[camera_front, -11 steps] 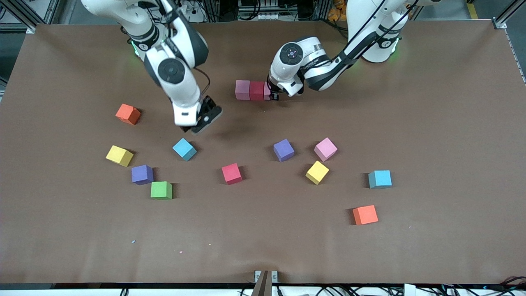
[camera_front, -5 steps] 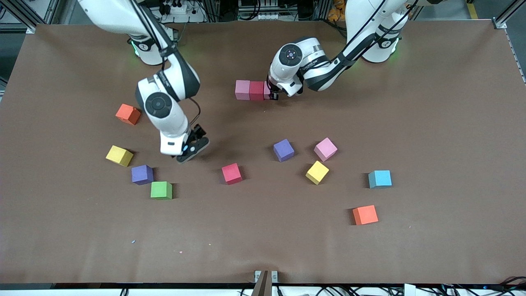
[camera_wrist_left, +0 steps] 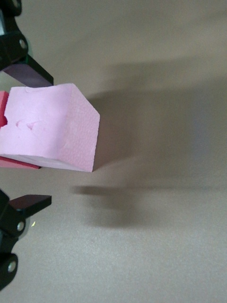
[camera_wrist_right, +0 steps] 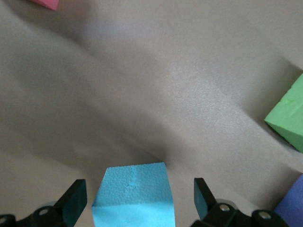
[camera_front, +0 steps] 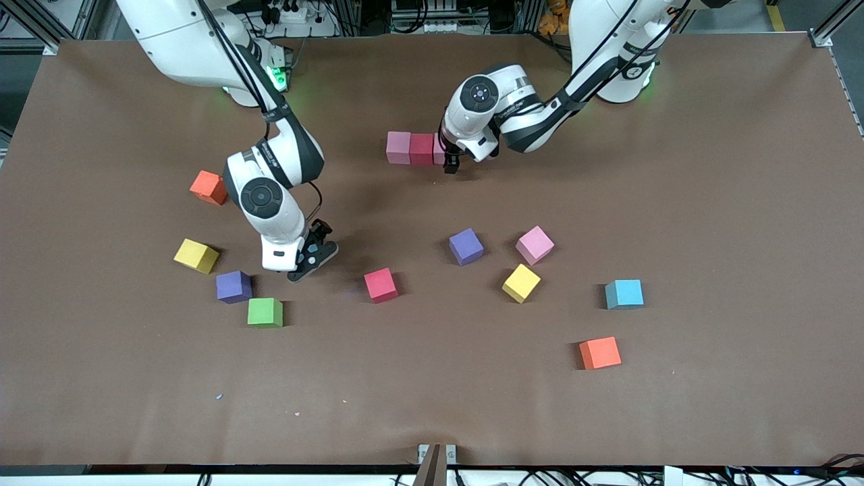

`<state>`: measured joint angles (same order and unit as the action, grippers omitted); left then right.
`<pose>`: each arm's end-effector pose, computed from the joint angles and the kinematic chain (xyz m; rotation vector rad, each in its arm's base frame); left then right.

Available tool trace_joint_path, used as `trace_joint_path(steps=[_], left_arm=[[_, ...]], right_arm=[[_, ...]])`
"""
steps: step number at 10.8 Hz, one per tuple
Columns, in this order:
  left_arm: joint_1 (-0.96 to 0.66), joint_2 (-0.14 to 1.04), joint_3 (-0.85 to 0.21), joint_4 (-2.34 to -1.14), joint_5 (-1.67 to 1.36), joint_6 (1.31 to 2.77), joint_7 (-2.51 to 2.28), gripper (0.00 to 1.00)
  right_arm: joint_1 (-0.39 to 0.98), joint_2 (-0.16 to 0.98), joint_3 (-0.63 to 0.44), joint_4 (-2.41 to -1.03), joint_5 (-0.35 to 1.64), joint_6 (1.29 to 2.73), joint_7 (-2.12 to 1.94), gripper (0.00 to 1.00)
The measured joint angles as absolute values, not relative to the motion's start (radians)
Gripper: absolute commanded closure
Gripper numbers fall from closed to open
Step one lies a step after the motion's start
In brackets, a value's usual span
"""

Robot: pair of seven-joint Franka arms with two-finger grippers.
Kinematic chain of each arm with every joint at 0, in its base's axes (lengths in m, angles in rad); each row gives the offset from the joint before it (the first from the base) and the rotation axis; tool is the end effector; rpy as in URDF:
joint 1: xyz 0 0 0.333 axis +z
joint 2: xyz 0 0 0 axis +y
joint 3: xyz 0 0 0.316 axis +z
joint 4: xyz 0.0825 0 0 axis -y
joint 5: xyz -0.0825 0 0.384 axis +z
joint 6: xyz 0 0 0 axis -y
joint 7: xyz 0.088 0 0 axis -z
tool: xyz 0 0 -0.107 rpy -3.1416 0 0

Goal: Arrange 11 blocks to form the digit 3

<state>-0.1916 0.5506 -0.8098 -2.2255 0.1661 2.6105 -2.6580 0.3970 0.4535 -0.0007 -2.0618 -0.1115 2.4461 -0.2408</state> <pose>0.2845 -0.4700 0.2019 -2.1374 -2.1803 0.4617 0.5396 0.2257 0.2053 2.8667 1.0877 -0.0975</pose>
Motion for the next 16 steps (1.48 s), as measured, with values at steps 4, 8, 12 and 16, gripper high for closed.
trace_joint_path(steps=[4,8,12,16], left_arm=[[-0.189,0.546,-0.836,-2.216,0.166,2.606,-2.691,0.0],[-0.168,0.509,-0.859,-2.191,0.166,2.527,-2.699,0.0],[-0.054,0.497,-0.864,-2.05,0.166,2.296,-2.576,0.0],[0.086,0.495,-0.863,-1.967,0.19,2.247,-2.255,0.0]], right_arm=[[0.397,0.453,0.002,-2.059,-0.111,2.443,-0.287,0.0],[0.391,0.457,0.0,-2.095,-0.111,2.433,-0.301,0.86],[0.385,0.455,0.009,-2.1,-0.08,2.433,-0.286,1.0],[0.398,0.431,0.07,-2.08,0.025,2.39,-0.165,1.0]])
